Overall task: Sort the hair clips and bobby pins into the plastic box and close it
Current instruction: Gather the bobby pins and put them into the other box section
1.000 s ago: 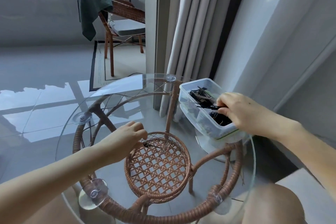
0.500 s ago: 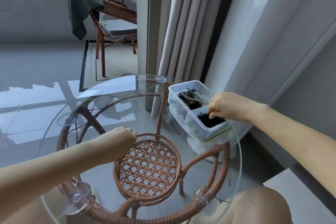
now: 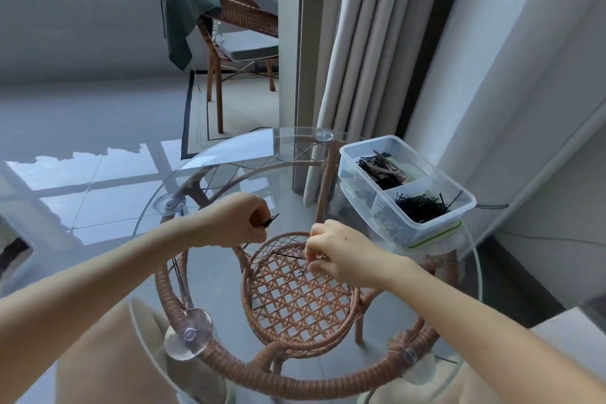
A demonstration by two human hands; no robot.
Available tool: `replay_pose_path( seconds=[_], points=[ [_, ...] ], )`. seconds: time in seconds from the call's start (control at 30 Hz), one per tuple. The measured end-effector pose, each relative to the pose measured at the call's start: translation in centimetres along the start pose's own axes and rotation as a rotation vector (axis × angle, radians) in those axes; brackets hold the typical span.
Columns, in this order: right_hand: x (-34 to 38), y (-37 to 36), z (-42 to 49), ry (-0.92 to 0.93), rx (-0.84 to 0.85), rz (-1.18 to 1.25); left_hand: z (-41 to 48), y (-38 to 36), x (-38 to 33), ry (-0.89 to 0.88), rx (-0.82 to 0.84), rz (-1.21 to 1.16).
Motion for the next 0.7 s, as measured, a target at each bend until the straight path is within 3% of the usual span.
replay_pose_path(
  seconds=[0.07, 0.17, 0.23, 0.4, 0.5, 0.7],
  points=[
    [-0.3, -0.4, 0.2, -0.006, 0.007, 0.025, 0.0, 0.9, 0.7, 0.028, -0.039, -0.145],
    [0.1, 0.4, 0.6, -0.064, -0.143, 0.181, 0.4, 1.6, 1.7, 0.108, -0.081, -0.426],
    [0.6, 0.3, 0.9, -0.114, -0.21, 0.199, 0.5, 1.8, 1.9, 0.128, -0.078, -0.474],
    [1.9, -1.0, 2.0, -0.128, -0.195, -0.06, -0.4, 0.0, 1.2, -0.057, 0.043, 0.131],
    [2.3, -1.1, 1.9, -0.099, -0.177, -0.12, -0.9, -1.4, 1.8, -0.127, 0.049, 0.196],
    [0.5, 4.3, -2.0, -0.17, -0.335, 0.122, -1.2, -3.1, 3.1, -0.29, 0.093, 0.195]
  ],
)
Point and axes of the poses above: each hand's wrist, its own z-axis towards the middle knuckle, its own y-axis out of the back of the hand, x = y × z, the point moved 9 cm from there along z, towards the middle knuckle, and after that the axes turned 4 degrees about -y, right-handed, at the moved point
